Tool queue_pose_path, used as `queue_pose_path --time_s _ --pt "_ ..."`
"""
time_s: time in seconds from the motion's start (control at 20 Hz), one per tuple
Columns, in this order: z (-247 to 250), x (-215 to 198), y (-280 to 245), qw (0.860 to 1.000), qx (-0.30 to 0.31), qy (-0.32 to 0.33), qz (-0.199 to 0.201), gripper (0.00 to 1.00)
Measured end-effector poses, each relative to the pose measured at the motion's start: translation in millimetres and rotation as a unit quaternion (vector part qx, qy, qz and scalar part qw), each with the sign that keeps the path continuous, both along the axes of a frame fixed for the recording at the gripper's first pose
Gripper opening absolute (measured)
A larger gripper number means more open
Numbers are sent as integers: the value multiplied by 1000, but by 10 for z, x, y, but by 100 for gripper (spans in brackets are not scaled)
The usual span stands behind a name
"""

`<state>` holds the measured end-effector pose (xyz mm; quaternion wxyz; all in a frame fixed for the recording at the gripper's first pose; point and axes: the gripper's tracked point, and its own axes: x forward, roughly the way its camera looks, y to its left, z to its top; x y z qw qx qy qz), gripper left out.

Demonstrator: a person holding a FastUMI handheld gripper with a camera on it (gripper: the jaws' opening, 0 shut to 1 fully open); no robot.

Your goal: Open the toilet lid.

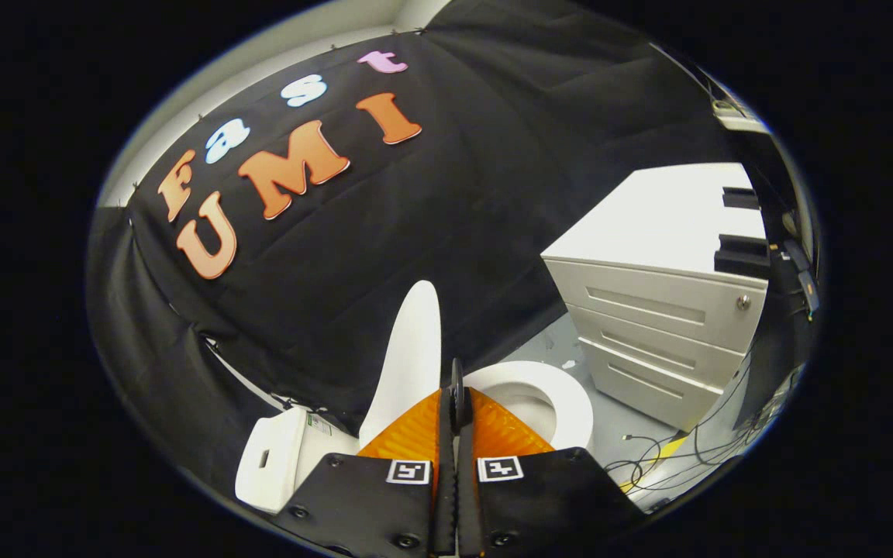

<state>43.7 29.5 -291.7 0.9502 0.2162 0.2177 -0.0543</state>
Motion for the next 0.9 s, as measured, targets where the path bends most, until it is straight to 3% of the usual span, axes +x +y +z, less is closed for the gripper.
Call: queue_pose_path --time_s 0.9 --pt "704 -34 1032 996 -66 -32 43 9"
